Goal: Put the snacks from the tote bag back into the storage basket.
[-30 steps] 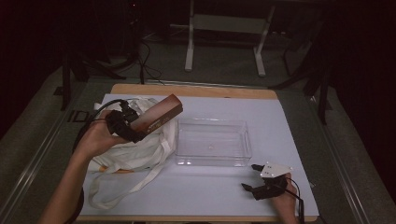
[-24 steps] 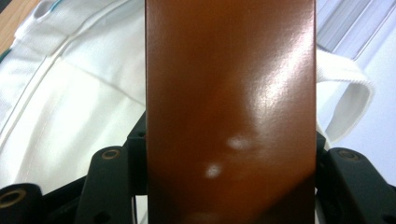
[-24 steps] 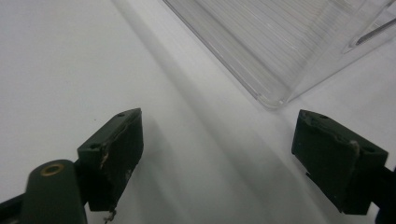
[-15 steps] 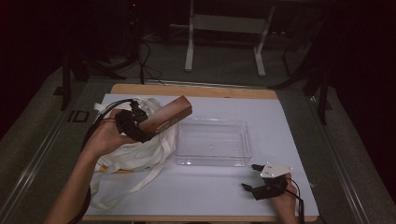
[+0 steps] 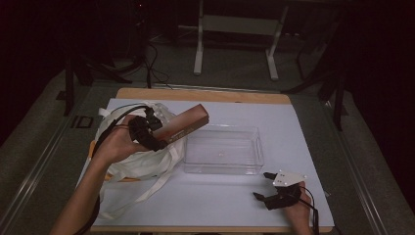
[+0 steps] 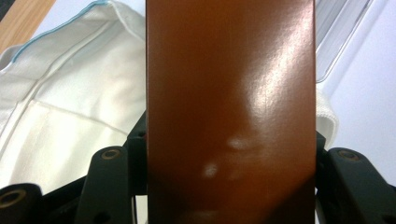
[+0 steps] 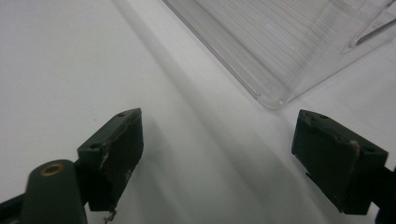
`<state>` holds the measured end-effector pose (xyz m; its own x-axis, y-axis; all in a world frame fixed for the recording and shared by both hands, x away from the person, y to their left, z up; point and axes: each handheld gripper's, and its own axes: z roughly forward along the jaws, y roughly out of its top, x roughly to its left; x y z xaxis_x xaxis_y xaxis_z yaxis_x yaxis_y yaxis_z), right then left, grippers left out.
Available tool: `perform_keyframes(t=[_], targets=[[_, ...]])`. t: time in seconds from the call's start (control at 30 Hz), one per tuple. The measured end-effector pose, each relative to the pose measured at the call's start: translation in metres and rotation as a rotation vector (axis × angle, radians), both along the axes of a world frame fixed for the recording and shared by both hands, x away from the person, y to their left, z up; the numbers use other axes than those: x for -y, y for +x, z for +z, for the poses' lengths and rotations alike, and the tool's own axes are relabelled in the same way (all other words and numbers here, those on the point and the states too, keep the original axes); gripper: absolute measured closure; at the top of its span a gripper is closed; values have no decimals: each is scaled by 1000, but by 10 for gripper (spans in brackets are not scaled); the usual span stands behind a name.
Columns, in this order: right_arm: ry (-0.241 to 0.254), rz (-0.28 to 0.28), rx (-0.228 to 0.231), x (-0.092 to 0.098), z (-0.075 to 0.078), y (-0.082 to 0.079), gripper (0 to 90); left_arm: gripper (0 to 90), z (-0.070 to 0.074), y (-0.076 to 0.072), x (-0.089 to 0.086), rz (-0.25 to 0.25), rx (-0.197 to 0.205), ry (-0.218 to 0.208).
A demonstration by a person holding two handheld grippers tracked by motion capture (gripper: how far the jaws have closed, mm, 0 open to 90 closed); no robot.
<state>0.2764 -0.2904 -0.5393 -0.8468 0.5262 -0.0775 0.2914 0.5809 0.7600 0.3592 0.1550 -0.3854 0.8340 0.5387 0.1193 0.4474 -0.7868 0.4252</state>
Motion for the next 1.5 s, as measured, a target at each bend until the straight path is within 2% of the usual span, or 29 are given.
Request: perform_keyframes(t=[0.3,0.6,0.97,1.5], targets=[[0,0,0,0,0,0,167,441,-2,0,11,-47,3,10],[2,0,0,0,0,0,167,441,-4,-1,22,-124,0,25],[2,1,1,0,0,0,167,441,-3,-1,31,-169,-3,7],[2,2,0,0,0,0,167,440,2,0,44,-214,6,8]])
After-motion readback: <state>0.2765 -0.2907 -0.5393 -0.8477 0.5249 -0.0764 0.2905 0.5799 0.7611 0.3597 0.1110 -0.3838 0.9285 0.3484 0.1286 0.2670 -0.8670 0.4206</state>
